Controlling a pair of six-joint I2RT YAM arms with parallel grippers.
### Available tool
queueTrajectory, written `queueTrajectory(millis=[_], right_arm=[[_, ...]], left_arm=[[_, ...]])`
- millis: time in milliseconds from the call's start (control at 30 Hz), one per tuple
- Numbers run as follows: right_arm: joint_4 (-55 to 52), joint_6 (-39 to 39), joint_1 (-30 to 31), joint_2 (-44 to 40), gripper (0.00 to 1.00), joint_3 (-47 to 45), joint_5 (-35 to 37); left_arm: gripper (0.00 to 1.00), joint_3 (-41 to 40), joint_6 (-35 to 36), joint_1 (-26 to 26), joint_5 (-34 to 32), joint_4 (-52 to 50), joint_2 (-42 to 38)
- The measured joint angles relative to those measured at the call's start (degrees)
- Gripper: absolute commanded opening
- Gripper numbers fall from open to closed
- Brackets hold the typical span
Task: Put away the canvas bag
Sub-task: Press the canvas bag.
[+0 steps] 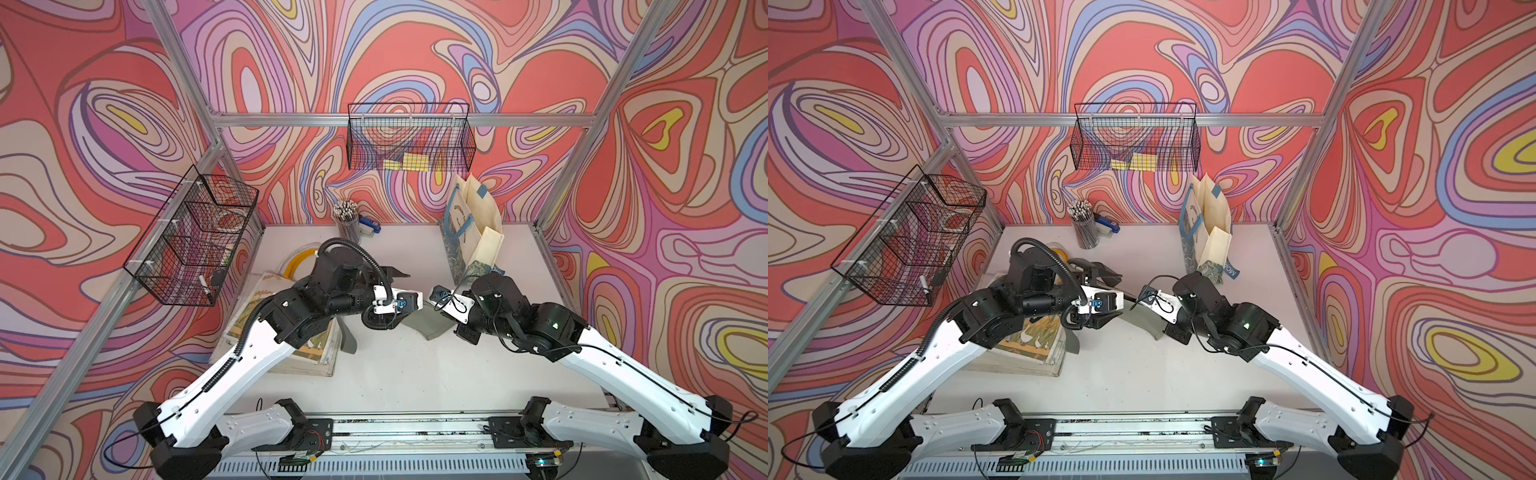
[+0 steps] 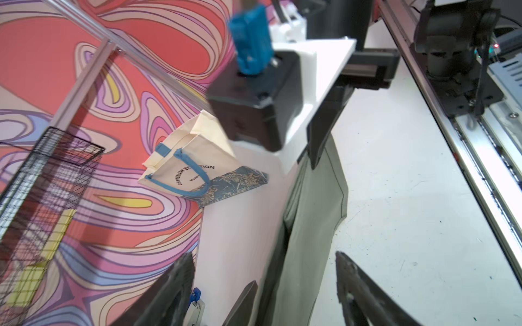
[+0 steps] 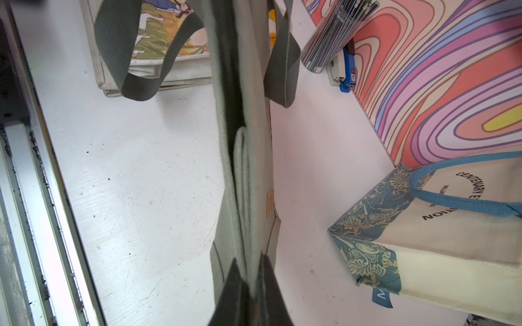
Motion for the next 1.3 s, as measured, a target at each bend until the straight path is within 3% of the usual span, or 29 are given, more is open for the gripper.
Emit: queueTrajectory(millis=[333,700,1067,1300], right_arm=[[-2.43,-0.74,-0.28,0.44,0.00,1.57,-0.87],[-3.50,-0.68,-0.48,0.98,0.00,1.57,-1.33],[-3.06,-0.42,-0.48,0.68,0.00,0.15,-2.16],[-1.46,-0.28,-0.44,-0.09,0.00,-0.09,-4.02]], left_arm=[[0.78,0.94,0.76,-0.44,-0.33,-1.40,5.01],[0.60,2.89,-0.26,-0.48,-0.68,-2.84,7.30],[0.73,-2.67,-2.82,-0.39,-1.05,1.44,3.96],[0.73,-4.33,-2.84,-0.13,0.22,4.92,1.86]])
